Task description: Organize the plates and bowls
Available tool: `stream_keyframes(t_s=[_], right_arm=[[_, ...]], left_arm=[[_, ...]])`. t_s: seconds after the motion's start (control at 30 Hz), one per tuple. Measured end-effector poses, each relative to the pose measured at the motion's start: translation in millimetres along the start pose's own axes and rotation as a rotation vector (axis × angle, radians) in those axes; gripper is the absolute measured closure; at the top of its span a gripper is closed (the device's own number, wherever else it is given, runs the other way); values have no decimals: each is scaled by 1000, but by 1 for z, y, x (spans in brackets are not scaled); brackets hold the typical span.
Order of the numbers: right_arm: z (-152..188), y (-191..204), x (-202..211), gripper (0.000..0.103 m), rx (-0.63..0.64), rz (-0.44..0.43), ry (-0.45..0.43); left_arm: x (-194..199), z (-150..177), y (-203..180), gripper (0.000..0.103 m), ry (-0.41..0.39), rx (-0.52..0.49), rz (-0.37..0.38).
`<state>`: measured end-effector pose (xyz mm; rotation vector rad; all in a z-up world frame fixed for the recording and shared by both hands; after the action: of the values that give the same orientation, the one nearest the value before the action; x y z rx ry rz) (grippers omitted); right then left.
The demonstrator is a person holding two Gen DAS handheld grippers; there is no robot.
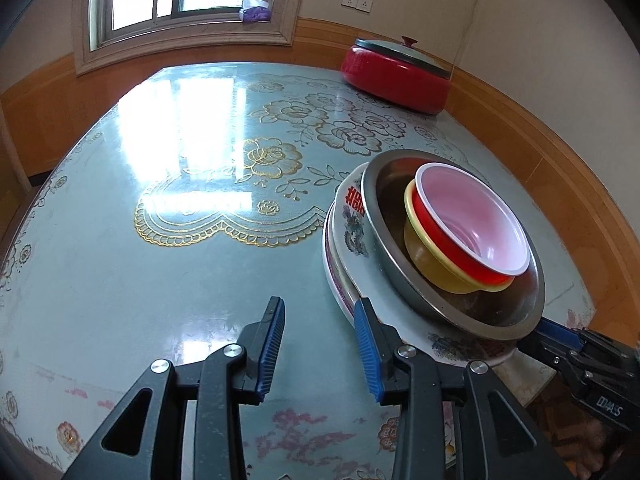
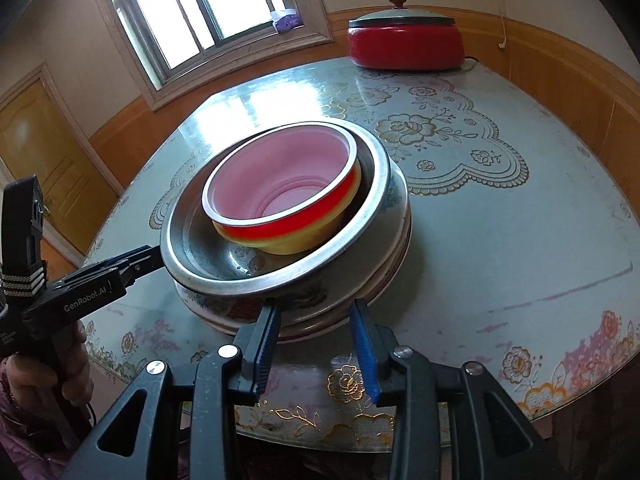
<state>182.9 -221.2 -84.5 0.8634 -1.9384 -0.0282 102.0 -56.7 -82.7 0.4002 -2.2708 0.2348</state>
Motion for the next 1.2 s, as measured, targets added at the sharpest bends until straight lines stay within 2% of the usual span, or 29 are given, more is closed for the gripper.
stream_keyframes(t_s=[0.3, 0.5, 0.67, 0.87, 0.97, 1.2], right_arm=[[9, 0, -4, 67, 87, 17, 56], [10, -1, -4, 67, 78, 11, 60], [10, -2, 2, 67, 55, 36, 41], [8, 5, 14, 67, -5, 98, -34], [11, 13, 15, 67, -61, 133, -78], [25, 36, 14, 67, -233, 233, -155]], left_arm=[[9, 10, -13, 59, 25, 35, -42], [15, 15, -21, 58, 38, 23, -65], [15, 10, -23, 52, 19, 5, -47], [17, -2, -24, 51, -28, -96, -9], [16, -6, -15, 47, -44, -158, 26], [13, -5, 15, 45, -30, -282, 122]])
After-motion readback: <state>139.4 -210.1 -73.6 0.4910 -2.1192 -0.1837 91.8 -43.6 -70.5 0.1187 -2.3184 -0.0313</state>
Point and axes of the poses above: each gripper's, at about its wrist camera, not at the fingertips, and x roughly against the way its jaws point, y to its left, z to its underside, the point moved 9 cm from there along -x, roughly the way its jaws point, and after that the axes turned 15 degrees about -x, right-handed, at the moved point
